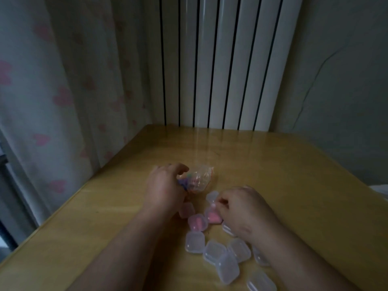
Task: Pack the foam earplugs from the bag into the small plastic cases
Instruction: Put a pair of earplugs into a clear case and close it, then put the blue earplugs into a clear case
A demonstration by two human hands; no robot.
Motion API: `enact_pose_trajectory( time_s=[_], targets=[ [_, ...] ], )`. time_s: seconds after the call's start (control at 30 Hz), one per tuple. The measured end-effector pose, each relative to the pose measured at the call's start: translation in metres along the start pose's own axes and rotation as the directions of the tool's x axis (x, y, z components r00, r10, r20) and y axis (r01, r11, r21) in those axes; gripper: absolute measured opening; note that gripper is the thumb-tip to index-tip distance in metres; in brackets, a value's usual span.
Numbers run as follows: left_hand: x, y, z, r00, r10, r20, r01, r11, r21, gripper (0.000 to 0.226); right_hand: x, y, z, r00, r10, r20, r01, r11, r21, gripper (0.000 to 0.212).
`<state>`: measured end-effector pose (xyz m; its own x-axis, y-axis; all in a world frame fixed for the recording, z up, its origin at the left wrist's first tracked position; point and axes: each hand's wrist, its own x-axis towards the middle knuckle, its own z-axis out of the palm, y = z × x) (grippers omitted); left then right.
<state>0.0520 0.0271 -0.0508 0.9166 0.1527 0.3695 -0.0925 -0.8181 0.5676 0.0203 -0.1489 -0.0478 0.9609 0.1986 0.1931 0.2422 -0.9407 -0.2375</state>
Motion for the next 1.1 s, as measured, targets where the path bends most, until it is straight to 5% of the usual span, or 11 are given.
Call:
enact_pose_trajectory(
  time_s=[0.23, 0.47, 0.6, 0.77, 1.1],
  targets=[
    [0.010, -0.025, -0.002, 0.961, -0.218, -0.169, 0.203, 0.974, -0.099, 0.033, 0.020, -0.004, -0.019, 0.996, 0.028, 0.084, -0.035, 0.995, 0.089, 0.023],
    [0.014, -0.031, 0.007, 0.945, -0.323, -0.039, 0.320, 0.944, -0.079, 0.033, 0.058, -0.017, -0.004, 0.994, 0.054, 0.092, -0.077, 0.959, 0.274, 0.026],
    [0.013, -0.028, 0.014, 0.953, -0.304, 0.010, 0.304, 0.952, -0.024, 0.031, 0.073, -0.030, 0.005, 0.993, 0.074, 0.087, -0.095, 0.961, 0.261, 0.016],
    [0.011, -0.028, 0.013, 0.972, -0.212, -0.102, 0.224, 0.966, 0.126, 0.029, 0.084, -0.045, 0.012, 0.994, 0.014, 0.105, -0.040, 0.966, 0.256, 0.019],
    [0.014, -0.036, 0.019, 0.981, -0.160, -0.111, 0.172, 0.980, 0.105, 0.027, 0.097, -0.050, 0.026, 0.977, -0.102, 0.188, 0.056, 0.971, 0.234, 0.017]
  ],
)
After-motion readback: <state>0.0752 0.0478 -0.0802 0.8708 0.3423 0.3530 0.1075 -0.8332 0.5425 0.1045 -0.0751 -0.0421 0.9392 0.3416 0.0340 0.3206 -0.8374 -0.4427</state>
